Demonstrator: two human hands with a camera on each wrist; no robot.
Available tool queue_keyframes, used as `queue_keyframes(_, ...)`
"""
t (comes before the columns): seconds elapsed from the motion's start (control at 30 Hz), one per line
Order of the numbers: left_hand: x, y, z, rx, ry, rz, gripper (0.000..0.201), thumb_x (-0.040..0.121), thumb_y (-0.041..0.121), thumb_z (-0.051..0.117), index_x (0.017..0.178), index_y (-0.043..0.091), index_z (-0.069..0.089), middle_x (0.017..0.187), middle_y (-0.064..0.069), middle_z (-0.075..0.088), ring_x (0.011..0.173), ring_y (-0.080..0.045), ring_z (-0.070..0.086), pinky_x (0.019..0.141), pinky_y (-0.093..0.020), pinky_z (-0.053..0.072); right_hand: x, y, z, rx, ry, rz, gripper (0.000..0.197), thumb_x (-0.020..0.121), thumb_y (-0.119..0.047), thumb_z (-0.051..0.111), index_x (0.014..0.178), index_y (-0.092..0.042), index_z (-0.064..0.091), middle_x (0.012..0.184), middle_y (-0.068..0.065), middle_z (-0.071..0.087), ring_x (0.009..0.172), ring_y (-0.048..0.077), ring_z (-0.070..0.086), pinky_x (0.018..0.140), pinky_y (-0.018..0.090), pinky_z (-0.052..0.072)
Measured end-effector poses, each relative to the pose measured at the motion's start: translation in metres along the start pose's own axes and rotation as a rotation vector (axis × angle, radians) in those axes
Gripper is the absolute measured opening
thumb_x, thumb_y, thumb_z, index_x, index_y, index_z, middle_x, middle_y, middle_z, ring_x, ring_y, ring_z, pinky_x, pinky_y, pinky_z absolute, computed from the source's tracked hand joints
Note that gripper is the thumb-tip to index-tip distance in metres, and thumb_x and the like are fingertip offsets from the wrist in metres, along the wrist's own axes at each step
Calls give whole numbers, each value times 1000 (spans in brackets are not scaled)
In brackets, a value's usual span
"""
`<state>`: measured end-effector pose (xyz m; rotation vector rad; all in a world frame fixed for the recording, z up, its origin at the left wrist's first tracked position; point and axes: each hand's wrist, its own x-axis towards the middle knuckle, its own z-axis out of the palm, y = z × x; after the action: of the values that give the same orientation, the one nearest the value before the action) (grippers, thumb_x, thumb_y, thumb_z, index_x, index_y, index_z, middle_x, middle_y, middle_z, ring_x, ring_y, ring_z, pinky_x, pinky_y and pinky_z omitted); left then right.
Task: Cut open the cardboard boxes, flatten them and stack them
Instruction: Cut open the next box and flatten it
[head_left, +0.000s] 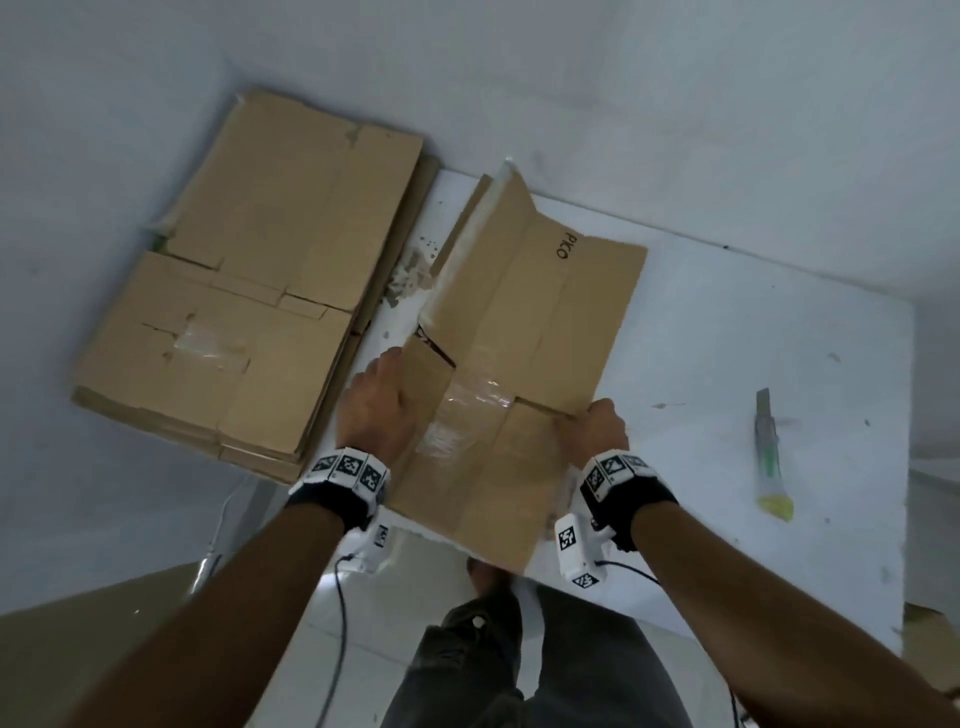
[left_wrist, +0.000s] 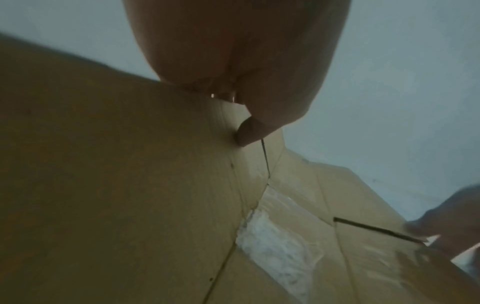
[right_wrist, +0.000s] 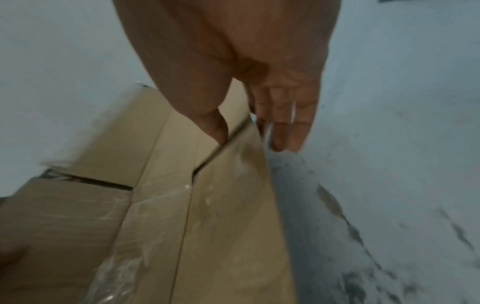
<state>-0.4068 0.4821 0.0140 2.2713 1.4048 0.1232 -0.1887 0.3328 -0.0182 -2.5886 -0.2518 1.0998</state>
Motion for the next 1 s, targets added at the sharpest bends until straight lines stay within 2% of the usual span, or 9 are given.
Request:
queue_keyframes(0.1,22,-24,3,310,-14,87,62,90,9,59,151,8,44,129,-20,64,110,-44,59,91,-57,48,-5,-7,-16,-288,97,-114,92,90,-49,65,155,-6,16,157,16,22,136,40,35,103,53,43)
queue_keyframes(0.17,32,-28,7,398,-11,81,73,88,12,64,156,7,36,138,-20,59,116,-43,56,95,-58,45,5,-21,-31,-463,148,-350,91,91,-56,60,157,-14,15,161,12,15,138,40,31,105,54,38)
queue_keyframes(0.27,12,-14,23,287,-21,-103,92,89,34,68,162,13,18,166,-17,24,145,-44,29,117,-63,22,39,-62,-49,-693,99,-682,87,90,-65,54,156,-19,21,163,13,18,141,41,29,109,56,34)
queue_keyframes(0.37,-29,4,63,122,-109,-245,100,89,68,56,163,25,5,172,-7,-4,156,-39,0,122,-66,-1,88,-107,-49,-977,7,-834,95,87,-78,44,160,-26,11,168,10,3,150,43,14,117,64,20)
queue_keyframes(0.5,-62,12,108,68,-111,-363,113,75,97,33,163,34,0,172,-4,-12,156,-40,-9,117,-73,-9,138,-166,-41,-1128,-61,-907,103,80,-85,46,160,-40,-2,168,5,-16,152,45,-6,114,75,5)
queue_keyframes(0.7,-55,12,133,162,-151,-446,130,61,110,23,162,36,-13,166,-7,-32,150,-42,-30,112,-78,-11,178,-211,-21,-1229,-229,-869,138,51,-99,57,151,-49,-23,161,3,-36,149,46,-21,110,78,4)
queue_keyframes(0.87,-54,13,132,161,-178,-461,132,60,109,27,163,35,-11,167,-7,-30,152,-42,-27,113,-78,-7,179,-210,-22,-1203,-276,-831,141,49,-98,61,148,-50,-27,159,2,-41,147,43,-28,108,80,0)
queue_keyframes(0.93,-52,16,123,139,-195,-489,132,57,110,31,163,37,-1,170,-8,-19,154,-42,-20,114,-77,-7,169,-209,-26,-1169,-261,-843,139,54,-94,63,152,-46,-22,162,4,-34,150,43,-23,110,79,5)
queue_keyframes(1.0,-43,10,108,112,-124,-510,127,56,110,36,158,36,17,170,-11,4,155,-41,-1,117,-75,-2,163,-191,-33,-1030,-175,-807,134,65,-86,66,158,-34,-15,165,11,-24,152,43,-16,115,74,6)
